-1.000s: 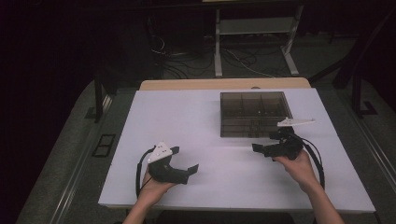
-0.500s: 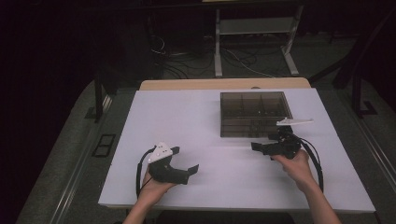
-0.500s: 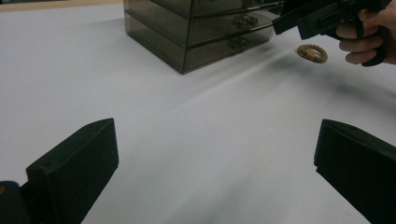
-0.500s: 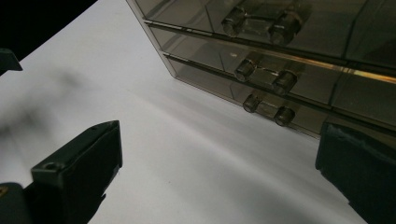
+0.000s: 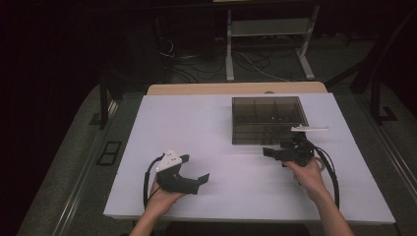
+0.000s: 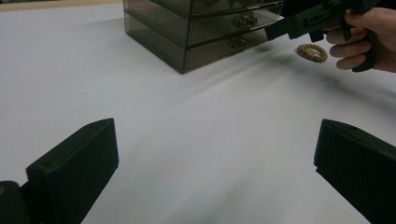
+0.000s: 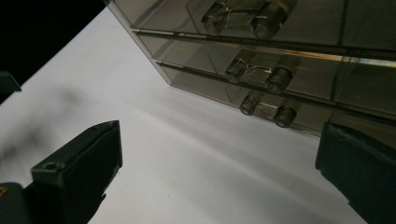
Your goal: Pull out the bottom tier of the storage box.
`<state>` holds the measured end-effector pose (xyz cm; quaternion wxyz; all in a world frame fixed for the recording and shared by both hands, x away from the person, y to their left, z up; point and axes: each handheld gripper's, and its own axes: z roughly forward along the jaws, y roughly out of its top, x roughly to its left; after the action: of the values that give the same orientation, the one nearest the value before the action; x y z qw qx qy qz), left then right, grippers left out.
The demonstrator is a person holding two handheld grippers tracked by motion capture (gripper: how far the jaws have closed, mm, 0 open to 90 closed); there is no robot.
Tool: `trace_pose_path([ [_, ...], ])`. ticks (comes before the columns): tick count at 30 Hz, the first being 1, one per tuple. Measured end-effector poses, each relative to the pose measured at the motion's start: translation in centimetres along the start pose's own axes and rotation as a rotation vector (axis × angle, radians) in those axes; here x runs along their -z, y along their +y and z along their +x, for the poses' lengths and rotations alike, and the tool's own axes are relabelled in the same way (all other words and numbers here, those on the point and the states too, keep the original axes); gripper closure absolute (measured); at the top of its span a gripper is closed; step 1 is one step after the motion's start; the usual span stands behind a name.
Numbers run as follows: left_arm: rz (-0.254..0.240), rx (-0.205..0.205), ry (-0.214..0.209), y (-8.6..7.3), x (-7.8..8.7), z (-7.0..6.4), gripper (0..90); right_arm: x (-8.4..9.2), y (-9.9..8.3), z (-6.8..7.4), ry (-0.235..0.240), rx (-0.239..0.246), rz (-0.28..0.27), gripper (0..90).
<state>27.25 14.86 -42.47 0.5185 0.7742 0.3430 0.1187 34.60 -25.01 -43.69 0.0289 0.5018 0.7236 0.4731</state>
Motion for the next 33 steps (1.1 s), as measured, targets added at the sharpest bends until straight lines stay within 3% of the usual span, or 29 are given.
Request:
trace_pose_path([
  [21, 0.003, 0.001, 0.000, -0.02, -0.04, 0.03, 0.0, -0.97, -0.39, -0.29, 0.023, -0.144, -0.024, 0.0],
  [22, 0.003, 0.000, 0.001, -0.03, -0.04, 0.03, 0.0, -0.93, -0.37, -0.32, 0.027, -0.173, -0.030, 0.0],
  [27, 0.004, 0.000, 0.003, -0.04, -0.03, 0.09, 0.0, -0.84, -0.33, -0.57, 0.029, -0.216, -0.050, 0.0],
  [28, 0.007, 0.001, 0.005, -0.04, -0.03, 0.12, 0.0, -0.77, -0.30, -0.68, 0.039, -0.251, -0.064, 0.0],
  [30, 0.008, 0.001, 0.007, -0.06, -0.04, 0.19, 0.0, -0.72, -0.28, -0.77, 0.049, -0.277, -0.071, 0.0],
  [33, 0.009, -0.002, 0.007, -0.08, 0.01, 0.25, 0.0, -0.72, -0.27, -0.76, 0.051, -0.295, -0.076, 0.0],
])
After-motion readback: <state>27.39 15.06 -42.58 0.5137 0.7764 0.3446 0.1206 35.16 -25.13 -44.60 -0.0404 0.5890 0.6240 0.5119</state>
